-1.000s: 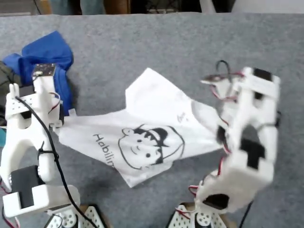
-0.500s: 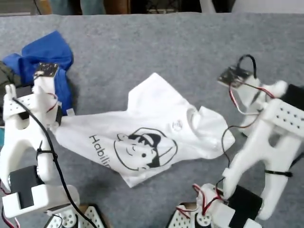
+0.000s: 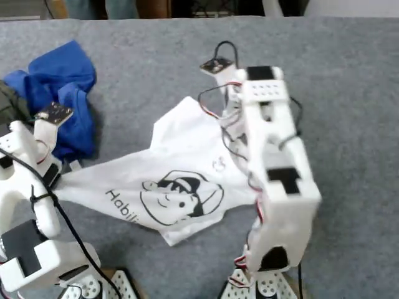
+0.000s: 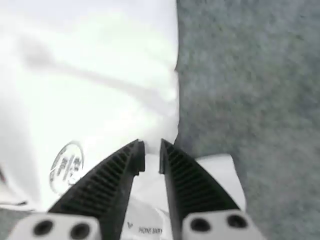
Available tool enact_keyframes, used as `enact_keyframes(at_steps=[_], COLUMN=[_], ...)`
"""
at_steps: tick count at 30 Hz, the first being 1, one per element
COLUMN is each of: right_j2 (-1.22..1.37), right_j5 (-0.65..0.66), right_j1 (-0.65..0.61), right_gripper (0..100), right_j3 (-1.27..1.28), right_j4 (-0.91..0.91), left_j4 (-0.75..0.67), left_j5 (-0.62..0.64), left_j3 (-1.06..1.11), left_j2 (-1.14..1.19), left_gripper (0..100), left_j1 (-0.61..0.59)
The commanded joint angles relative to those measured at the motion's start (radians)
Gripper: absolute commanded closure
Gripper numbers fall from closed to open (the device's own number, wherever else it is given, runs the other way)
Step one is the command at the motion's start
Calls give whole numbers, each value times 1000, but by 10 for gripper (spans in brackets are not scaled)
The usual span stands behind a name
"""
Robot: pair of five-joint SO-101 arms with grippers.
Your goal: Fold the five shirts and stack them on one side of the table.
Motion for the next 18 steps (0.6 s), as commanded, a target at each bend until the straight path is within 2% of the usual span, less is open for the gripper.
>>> enact_keyframes(at_steps=[1,5,9,14,18], right_j2=[154,252,260,183,81], right_j5=[-14,-12,51,192,351], right_j1=[-44,-40,37,195,305], right_gripper=[949,984,985,985,985], right_j3=[-193,-272,-219,-42,159], right_j4=[107,183,210,209,198], left_j4=[17,-14,-11,-12,-5], left_j5=[-40,-46,-46,-49,-98], left_j3=[8,102,131,159,156], left_j2=[-37,-46,-46,-46,-48], left_gripper=[971,971,971,971,971], left_j1=[-5,82,140,185,154])
